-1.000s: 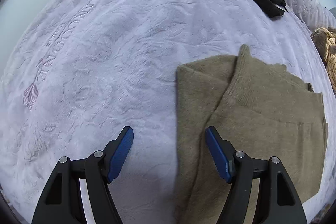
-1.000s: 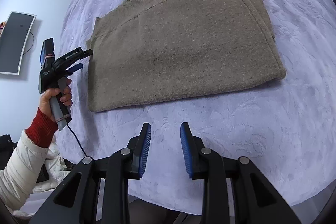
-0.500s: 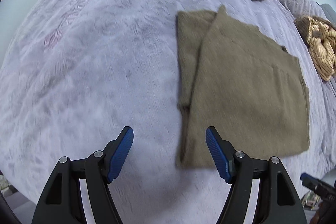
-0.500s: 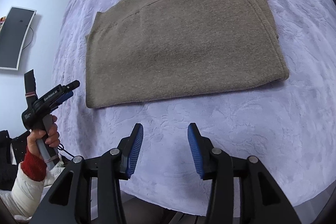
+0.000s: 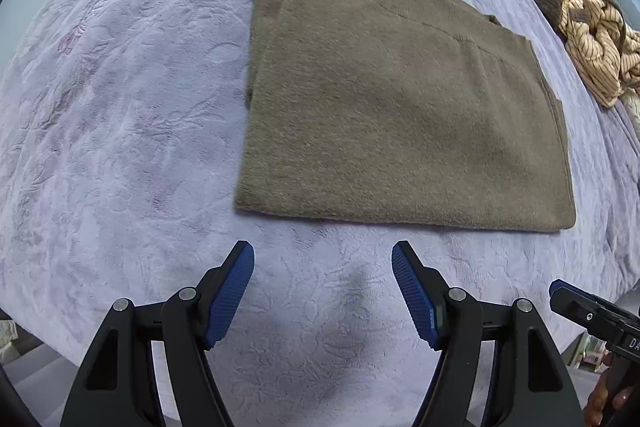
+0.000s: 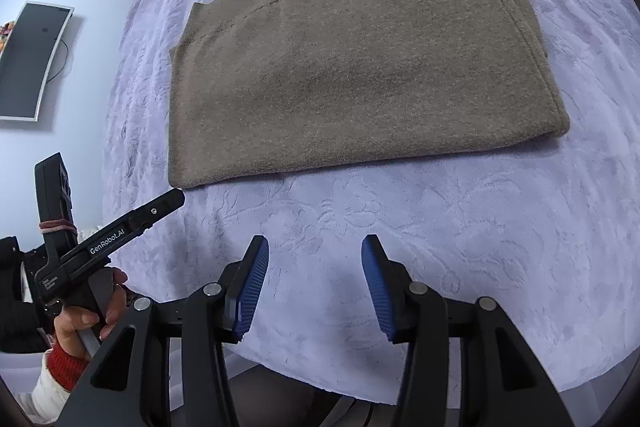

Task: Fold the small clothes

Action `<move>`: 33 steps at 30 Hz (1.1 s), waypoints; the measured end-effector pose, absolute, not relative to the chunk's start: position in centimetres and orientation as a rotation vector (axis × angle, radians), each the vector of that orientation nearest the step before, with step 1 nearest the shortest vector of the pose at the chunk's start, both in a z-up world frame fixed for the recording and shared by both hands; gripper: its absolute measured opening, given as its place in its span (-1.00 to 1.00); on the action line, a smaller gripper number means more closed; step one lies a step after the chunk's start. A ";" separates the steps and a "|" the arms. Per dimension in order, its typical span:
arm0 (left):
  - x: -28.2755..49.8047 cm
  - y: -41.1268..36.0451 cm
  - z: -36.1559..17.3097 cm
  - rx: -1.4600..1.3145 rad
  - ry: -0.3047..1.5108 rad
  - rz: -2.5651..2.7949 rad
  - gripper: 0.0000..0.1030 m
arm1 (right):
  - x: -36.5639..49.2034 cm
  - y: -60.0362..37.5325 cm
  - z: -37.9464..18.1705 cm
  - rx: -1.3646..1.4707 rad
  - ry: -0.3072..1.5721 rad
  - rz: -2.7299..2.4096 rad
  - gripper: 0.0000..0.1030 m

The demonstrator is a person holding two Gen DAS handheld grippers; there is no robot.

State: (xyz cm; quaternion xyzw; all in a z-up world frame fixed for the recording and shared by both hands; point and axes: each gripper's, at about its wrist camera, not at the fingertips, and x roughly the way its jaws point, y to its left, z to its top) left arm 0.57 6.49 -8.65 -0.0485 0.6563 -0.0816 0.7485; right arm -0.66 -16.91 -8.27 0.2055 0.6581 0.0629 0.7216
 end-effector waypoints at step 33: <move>2.3 10.4 -13.6 -0.735 1.425 -0.284 0.99 | 1.3 -15.8 -10.8 0.376 1.520 0.151 0.52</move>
